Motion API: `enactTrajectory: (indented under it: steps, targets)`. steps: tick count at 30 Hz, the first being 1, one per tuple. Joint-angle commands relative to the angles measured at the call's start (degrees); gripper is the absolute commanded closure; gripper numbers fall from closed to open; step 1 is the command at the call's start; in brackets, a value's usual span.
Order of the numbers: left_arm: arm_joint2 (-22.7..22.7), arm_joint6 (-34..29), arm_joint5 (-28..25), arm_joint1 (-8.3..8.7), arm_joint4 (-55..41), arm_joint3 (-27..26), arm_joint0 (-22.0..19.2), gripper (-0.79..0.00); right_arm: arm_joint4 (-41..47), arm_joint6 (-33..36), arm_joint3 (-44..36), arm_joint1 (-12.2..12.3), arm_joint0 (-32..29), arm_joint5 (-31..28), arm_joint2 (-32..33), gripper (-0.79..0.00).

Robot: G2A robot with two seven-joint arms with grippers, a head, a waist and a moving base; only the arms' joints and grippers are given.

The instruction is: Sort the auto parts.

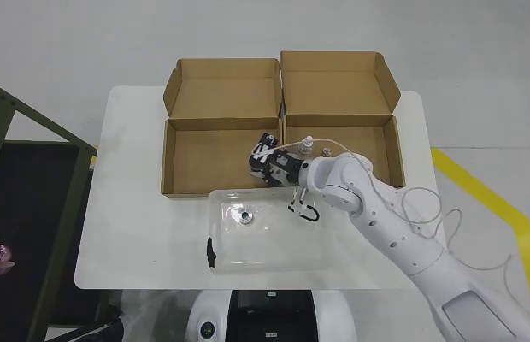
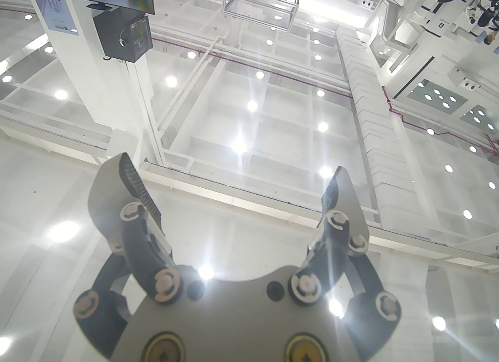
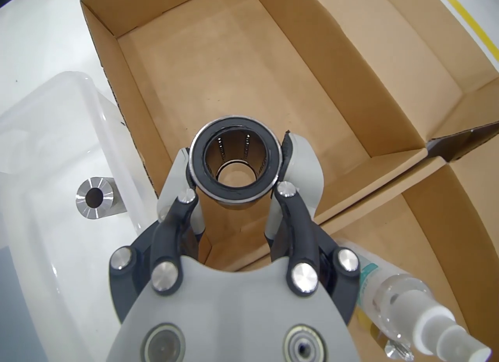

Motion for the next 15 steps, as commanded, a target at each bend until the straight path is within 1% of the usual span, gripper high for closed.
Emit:
enactTrajectory:
  steps: [1,4,9,11,15]
  targets:
    - [0.0,0.0,0.0,0.0,0.0,0.0,0.0,-0.785,-0.08,0.37,0.38,-0.17,0.15,-0.08,-0.15,-0.154]
    - [0.0,0.0,0.0,0.0,0.0,0.0,0.0,-0.785,-0.28,0.84,0.91,-0.41,0.38,-0.22,-0.36,-0.172]
    - [0.0,0.0,0.0,0.0,0.0,0.0,0.0,-0.785,-0.58,1.71,1.46,-0.79,0.78,-0.53,-0.52,-0.252]
    - [0.0,0.0,0.0,0.0,0.0,0.0,0.0,-0.785,-0.64,1.91,1.69,-0.91,0.86,-0.59,-0.49,-0.299]
    - [0.0,0.0,0.0,0.0,0.0,0.0,0.0,-0.785,-0.81,2.47,2.13,-1.16,0.98,-0.7,-0.49,-0.339]
